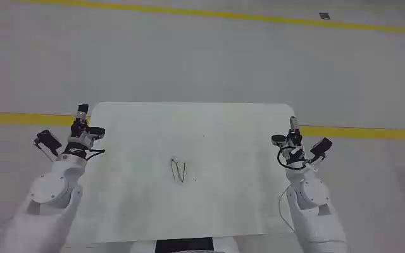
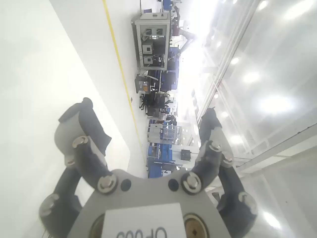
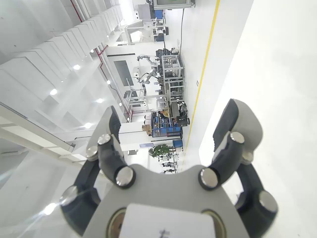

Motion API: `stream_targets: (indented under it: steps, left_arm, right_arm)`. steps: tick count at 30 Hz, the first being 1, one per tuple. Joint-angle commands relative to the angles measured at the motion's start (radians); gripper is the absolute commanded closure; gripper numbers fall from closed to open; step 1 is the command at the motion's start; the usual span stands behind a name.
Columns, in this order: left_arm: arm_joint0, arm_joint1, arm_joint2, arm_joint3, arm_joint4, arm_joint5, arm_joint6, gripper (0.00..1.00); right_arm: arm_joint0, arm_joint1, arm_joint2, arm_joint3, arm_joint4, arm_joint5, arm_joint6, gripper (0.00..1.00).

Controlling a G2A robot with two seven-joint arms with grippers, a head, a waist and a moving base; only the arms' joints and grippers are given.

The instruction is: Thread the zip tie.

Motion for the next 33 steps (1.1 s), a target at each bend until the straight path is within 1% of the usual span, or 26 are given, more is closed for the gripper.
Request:
stream_targets:
  steps: [1,3,4,5,6,16,18,19,21,23,24,25,26,33]
  left_arm:
    - [0.007,0.002,0.005,-0.038,0.016,-0.008,-0.062,0.0]
    - [0.023,0.007,0.003,-0.058,0.045,0.027,-0.124,0.0]
    - [0.031,0.01,0.006,-0.07,0.059,0.057,-0.176,0.0]
    - [0.039,0.016,-0.001,-0.084,0.085,0.084,-0.239,0.0]
    - [0.045,0.02,-0.009,-0.093,0.131,0.087,-0.275,0.0]
    - [0.045,0.02,-0.009,-0.093,0.131,0.087,-0.275,0.0]
    - [0.033,0.023,0.013,-0.12,0.152,0.089,-0.328,0.0]
    - [0.019,0.026,0.023,-0.125,0.192,0.107,-0.365,0.0]
    - [0.003,0.032,0.048,-0.144,0.261,0.14,-0.433,0.0]
    - [-0.012,0.038,0.085,-0.16,0.334,0.186,-0.512,0.0]
    - [-0.017,0.042,0.108,-0.167,0.374,0.215,-0.564,0.0]
    - [-0.025,0.045,0.121,-0.17,0.414,0.239,-0.588,0.0]
    - [-0.027,0.045,0.123,-0.171,0.423,0.246,-0.588,0.0]
    - [-0.027,0.045,0.123,-0.171,0.423,0.246,-0.588,0.0]
  right_arm:
    - [0.0,0.0,0.0,0.0,0.0,0.0,0.0,0.0]
    - [0.0,0.0,0.0,0.0,0.0,0.0,0.0,0.0]
    - [0.0,0.0,0.0,0.0,0.0,0.0,0.0,0.0]
    - [0.0,0.0,0.0,0.0,0.0,0.0,0.0,0.0]
    - [0.0,0.0,0.0,0.0,0.0,0.0,0.0,0.0]
    - [0.0,0.0,0.0,0.0,0.0,0.0,0.0,0.0]
    - [0.0,0.0,0.0,0.0,0.0,0.0,0.0,0.0]
    - [0.0,0.0,0.0,0.0,0.0,0.0,0.0,0.0]
    - [0.0,0.0,0.0,0.0,0.0,0.0,0.0,0.0]
    - [0.0,0.0,0.0,0.0,0.0,0.0,0.0,0.0]
    - [0.0,0.0,0.0,0.0,0.0,0.0,0.0,0.0]
    - [0.0,0.0,0.0,0.0,0.0,0.0,0.0,0.0]
    - [0.0,0.0,0.0,0.0,0.0,0.0,0.0,0.0]
    - [0.0,0.0,0.0,0.0,0.0,0.0,0.0,0.0]
